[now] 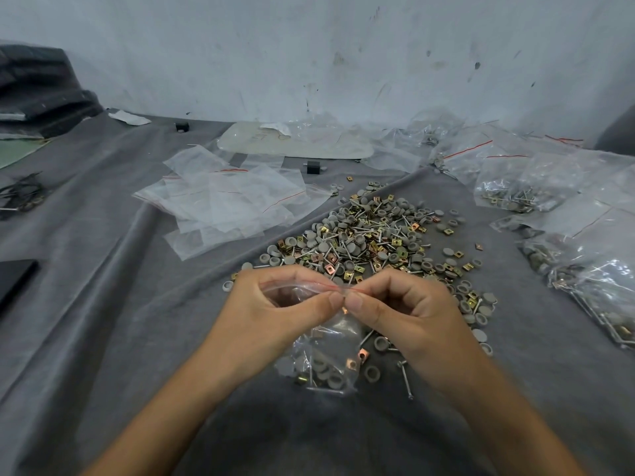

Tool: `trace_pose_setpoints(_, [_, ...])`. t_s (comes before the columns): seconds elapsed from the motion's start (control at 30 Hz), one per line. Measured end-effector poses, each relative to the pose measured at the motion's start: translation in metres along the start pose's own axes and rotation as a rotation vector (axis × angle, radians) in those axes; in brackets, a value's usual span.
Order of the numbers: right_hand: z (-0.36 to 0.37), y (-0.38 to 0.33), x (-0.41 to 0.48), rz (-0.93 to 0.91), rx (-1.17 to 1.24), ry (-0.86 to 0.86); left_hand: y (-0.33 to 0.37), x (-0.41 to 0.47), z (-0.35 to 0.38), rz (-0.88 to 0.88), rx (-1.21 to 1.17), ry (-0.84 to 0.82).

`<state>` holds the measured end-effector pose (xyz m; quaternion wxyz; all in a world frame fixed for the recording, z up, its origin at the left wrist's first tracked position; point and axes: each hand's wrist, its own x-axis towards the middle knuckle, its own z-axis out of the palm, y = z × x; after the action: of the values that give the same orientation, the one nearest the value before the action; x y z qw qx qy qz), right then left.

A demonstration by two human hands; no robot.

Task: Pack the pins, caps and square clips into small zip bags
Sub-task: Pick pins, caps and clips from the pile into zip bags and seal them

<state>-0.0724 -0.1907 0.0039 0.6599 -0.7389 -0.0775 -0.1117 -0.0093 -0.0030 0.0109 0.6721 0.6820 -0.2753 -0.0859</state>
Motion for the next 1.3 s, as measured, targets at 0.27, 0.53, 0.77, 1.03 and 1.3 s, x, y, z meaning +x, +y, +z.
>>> trace_pose_setpoints(0.27, [-0.001, -0.001, 0.002, -0.047, -0.039, -0.014, 0.005, 0.001, 0.002, -0.006, 0.018, 0.069])
trace_pose_setpoints(0.53, [-0.006, -0.001, 0.003, -0.049, -0.064, -0.006, 0.004, 0.002, -0.006, 0.018, -0.002, 0.098])
trace_pose_setpoints(0.77, [-0.016, -0.001, 0.004, -0.040, -0.071, 0.034, 0.000, 0.007, -0.017, 0.020, -0.001, 0.194])
trace_pose_setpoints(1.03, [-0.022, 0.004, 0.005, 0.004, -0.027, 0.018, -0.001, 0.010, -0.029, 0.056, 0.016, 0.230])
trace_pose_setpoints(1.3, [-0.007, 0.011, -0.001, 0.160, -0.256, -0.291, -0.012, 0.013, -0.038, 0.102, -0.004, 0.291])
